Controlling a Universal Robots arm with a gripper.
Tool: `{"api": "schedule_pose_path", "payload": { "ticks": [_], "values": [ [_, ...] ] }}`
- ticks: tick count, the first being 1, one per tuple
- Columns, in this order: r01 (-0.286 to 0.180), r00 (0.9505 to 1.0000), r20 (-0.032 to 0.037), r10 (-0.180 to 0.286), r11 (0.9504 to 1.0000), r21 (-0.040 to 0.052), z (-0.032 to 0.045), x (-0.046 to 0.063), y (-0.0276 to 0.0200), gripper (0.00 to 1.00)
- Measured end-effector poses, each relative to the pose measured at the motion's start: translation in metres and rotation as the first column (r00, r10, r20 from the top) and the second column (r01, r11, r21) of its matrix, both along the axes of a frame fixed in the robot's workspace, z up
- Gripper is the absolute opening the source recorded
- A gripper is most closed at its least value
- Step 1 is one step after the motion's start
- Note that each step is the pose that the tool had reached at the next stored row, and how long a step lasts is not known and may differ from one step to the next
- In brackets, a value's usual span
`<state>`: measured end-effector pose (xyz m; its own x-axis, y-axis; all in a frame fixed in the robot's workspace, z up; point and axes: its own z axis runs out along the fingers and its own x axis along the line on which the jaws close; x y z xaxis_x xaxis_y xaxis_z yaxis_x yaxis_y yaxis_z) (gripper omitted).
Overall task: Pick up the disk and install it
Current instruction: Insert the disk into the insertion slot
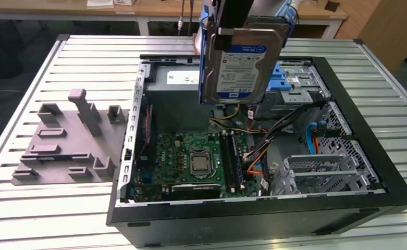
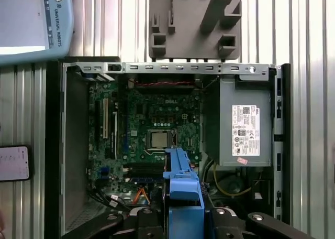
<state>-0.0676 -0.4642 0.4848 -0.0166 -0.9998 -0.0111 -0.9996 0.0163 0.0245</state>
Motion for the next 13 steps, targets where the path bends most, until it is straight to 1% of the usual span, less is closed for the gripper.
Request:
{"api": "schedule_pose_path", "payload": {
  "ticks": [2,4,6,7,8,9,12,13],
  "values": [
    [0.0,1.0,0.0027,0.0,1.0,0.0001,-0.002,0.0,-0.0061,0.36],
    [0.0,1.0,0.0043,0.0,1.0,0.0,-0.0042,0.0,-0.0138,0.36],
    [0.0,1.0,0.0046,0.0,1.0,0.0,-0.0057,0.0,-0.0208,0.36],
    [0.0,1.0,0.0045,0.0,1.0,-0.0001,-0.0061,0.001,-0.0234,0.36],
    [0.0,1.0,0.0046,0.0,1.0,0.0,-0.0065,0.002,-0.0255,0.36],
    [0.0,1.0,0.0047,0.0,1.0,0.0002,-0.0067,0.005,-0.0263,0.36],
    [0.0,1.0,0.0046,0.0,1.0,-0.0001,-0.0072,0.015,-0.0276,0.36],
    [0.0,1.0,0.0046,0.0,1.0,-0.0001,-0.0076,0.016,-0.0281,0.36]
  ]
}}
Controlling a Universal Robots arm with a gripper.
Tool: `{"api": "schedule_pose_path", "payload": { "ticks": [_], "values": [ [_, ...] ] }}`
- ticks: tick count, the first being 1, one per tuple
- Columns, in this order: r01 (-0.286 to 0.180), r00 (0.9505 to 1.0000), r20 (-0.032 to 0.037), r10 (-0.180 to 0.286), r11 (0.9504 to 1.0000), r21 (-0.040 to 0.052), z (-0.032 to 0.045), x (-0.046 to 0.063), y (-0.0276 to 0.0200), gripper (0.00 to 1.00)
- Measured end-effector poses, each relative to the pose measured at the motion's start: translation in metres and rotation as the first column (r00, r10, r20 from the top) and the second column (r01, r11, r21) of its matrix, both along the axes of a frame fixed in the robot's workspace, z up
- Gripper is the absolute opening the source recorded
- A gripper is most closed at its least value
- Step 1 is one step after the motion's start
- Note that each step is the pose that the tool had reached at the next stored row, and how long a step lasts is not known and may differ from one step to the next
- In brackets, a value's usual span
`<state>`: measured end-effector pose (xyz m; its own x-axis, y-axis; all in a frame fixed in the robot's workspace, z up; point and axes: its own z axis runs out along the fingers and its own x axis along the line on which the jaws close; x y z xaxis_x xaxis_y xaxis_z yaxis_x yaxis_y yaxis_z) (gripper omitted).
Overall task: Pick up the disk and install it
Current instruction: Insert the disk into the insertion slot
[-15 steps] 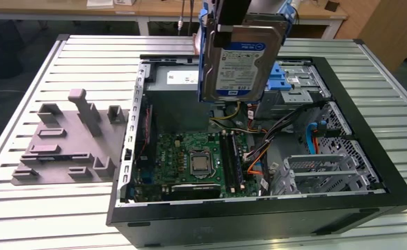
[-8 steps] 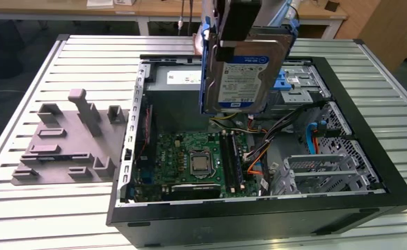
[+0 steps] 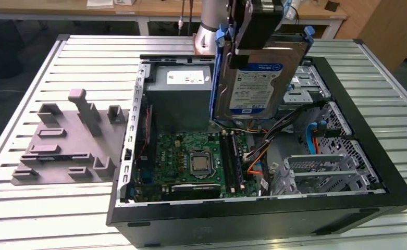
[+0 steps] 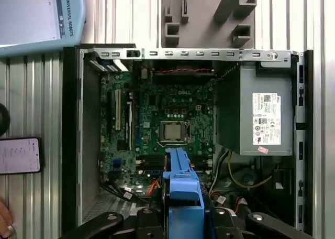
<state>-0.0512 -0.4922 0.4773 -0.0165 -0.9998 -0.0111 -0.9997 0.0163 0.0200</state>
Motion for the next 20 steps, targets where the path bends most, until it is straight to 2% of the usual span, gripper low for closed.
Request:
{"api": "schedule_pose_path", "payload": {
  "ticks": [4,6,9,14,17,20],
  "values": [
    [0.0,1.0,0.0047,0.0,1.0,-0.0001,-0.0022,0.001,-0.0019,0.36],
    [0.0,1.0,0.0083,0.0,1.0,0.0001,-0.0036,0.001,-0.0049,0.36],
    [0.0,0.9999,0.0114,0.0,1.0,0.0002,-0.0056,0.001,-0.0128,0.36],
    [0.0,0.9999,0.012,0.0,1.0,0.0001,-0.0078,0.001,-0.027,0.36],
    [0.0,0.9999,0.0119,0.0,1.0,-0.0029,-0.0084,0.001,-0.0325,0.36],
    [0.0,0.9999,0.012,0.0,0.9999,-0.0105,-0.009,0.001,-0.0365,0.36]
  ]
}}
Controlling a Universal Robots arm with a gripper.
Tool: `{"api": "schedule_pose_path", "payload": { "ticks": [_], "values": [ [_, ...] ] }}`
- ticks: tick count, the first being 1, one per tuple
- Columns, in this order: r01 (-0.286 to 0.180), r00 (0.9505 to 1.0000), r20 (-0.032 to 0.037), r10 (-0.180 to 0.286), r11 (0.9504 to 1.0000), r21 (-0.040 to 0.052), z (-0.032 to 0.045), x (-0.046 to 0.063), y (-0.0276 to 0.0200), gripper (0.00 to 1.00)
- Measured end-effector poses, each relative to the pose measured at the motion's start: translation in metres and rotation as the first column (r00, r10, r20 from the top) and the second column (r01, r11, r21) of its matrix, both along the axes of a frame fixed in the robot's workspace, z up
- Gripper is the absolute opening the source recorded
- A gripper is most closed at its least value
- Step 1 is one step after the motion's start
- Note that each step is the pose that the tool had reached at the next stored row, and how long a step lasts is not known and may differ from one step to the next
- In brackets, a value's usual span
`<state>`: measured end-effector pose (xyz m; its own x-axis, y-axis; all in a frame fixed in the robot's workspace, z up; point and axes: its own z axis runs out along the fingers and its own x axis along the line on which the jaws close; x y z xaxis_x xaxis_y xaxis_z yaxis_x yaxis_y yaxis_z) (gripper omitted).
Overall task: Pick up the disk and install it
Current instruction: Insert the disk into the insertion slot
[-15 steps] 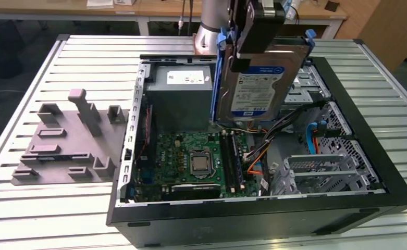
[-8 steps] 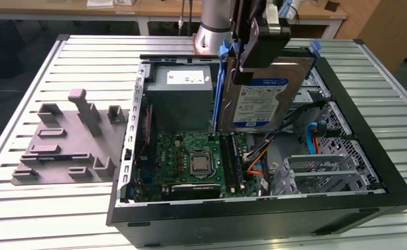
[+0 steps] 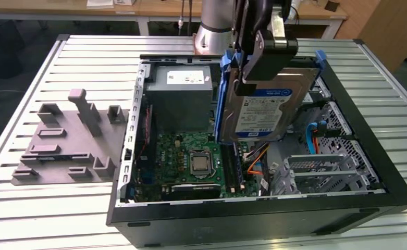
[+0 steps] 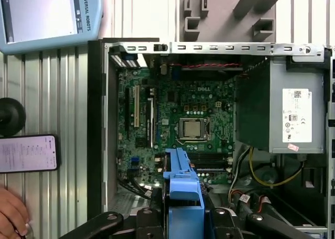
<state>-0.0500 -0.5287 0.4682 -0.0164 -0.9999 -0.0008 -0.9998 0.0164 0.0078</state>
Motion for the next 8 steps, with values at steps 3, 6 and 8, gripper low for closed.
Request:
{"api": "schedule_pose_path", "payload": {
  "ticks": [3,6,8],
  "values": [
    [0.0,1.0,-0.0001,0.0,1.0,-0.0064,-0.001,0.0007,-0.0037,0.36],
    [0.0,1.0,0.0001,0.0,1.0,-0.0065,-0.003,0.0037,-0.0079,0.36],
    [0.0,1.0,0.0001,0.0,1.0,-0.0064,-0.004,0.0078,-0.0093,0.36]
  ]
}}
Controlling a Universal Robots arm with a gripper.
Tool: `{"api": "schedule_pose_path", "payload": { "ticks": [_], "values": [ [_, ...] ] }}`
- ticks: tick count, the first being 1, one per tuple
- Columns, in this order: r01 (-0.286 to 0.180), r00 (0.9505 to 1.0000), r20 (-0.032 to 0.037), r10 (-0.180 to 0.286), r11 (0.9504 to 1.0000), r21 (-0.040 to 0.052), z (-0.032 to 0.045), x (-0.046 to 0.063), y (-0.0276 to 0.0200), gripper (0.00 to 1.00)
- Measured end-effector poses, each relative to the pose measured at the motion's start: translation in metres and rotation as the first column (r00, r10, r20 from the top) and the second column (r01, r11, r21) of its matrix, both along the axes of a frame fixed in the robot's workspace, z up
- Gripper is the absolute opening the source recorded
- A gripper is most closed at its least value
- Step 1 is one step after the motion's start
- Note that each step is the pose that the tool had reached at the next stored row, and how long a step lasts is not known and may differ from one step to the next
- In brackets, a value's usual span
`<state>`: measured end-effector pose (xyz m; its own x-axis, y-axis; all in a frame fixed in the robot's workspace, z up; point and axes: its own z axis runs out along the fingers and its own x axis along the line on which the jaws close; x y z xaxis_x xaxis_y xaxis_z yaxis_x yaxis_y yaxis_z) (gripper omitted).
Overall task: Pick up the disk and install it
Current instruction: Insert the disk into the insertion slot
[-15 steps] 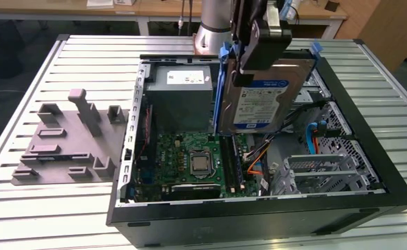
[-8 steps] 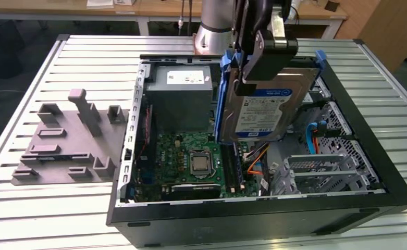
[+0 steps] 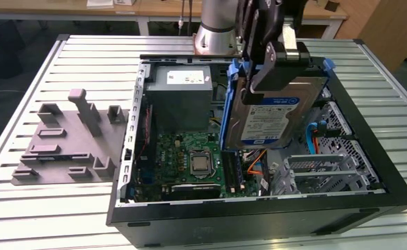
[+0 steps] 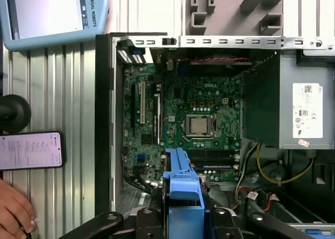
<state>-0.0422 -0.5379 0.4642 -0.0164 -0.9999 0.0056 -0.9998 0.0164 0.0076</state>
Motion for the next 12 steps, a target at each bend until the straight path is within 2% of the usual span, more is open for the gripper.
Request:
{"api": "schedule_pose_path", "payload": {
  "ticks": [5,12],
  "values": [
    [0.0,1.0,-0.0002,0.0,1.0,-0.0023,-0.0013,0.011,-0.0021,0.36],
    [0.002,1.0,-0.0001,-0.002,1.0,-0.0032,-0.0031,0.014,-0.0088,0.36]
  ]
}}
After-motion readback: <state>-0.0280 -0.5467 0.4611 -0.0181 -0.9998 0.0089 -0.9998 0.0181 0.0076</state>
